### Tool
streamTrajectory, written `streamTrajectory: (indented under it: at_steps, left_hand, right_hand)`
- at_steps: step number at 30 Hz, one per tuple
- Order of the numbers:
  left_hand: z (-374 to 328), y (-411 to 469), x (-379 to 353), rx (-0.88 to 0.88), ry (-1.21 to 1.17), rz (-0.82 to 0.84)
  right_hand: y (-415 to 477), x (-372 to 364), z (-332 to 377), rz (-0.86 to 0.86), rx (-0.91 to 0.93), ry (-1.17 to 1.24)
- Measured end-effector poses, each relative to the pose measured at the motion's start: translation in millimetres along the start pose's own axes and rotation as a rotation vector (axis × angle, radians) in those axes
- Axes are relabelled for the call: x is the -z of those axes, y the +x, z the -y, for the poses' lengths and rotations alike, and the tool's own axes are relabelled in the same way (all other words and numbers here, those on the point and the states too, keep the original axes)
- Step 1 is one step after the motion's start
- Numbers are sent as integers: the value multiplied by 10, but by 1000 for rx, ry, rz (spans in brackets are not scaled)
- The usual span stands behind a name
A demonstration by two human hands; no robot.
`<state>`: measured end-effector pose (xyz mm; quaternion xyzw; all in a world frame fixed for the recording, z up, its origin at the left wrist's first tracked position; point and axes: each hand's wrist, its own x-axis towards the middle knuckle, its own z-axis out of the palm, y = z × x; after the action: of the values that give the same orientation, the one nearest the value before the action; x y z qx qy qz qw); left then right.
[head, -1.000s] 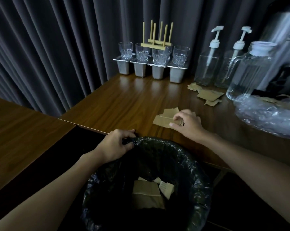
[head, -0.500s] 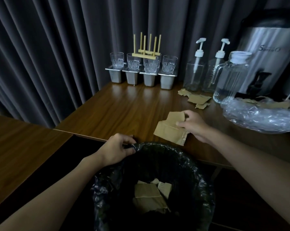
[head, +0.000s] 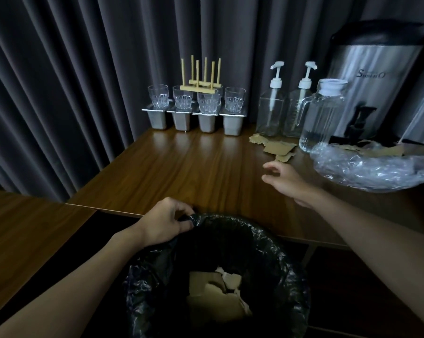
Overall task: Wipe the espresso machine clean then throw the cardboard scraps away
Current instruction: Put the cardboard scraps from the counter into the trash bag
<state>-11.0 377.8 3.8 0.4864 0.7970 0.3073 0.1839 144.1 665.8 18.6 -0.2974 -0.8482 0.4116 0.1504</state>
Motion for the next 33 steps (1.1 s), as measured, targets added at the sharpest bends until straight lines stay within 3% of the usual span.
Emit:
streamTrajectory:
  at_steps: [3, 6, 11, 18, 25, 33]
  left_hand:
    - [-1, 63, -58, 13, 11, 5]
    - [-31, 129, -122, 37, 28, 18]
    - [-88, 174, -142, 61, 76, 42]
    - [-240, 140, -112, 126, 120, 52]
    - [-375, 78, -146, 198, 102, 54]
    - [-378, 45, -157, 204, 69, 56]
  right_hand:
    - [193, 102, -332, -115, -57, -156]
    - [335, 186, -542, -137, -101, -160]
    - [506, 192, -816, -231, -52, -316]
    - [904, 232, -872, -206, 12, -502]
    - [1107, 250, -895, -135, -44, -645]
    - [731, 154, -887, -57, 142, -667]
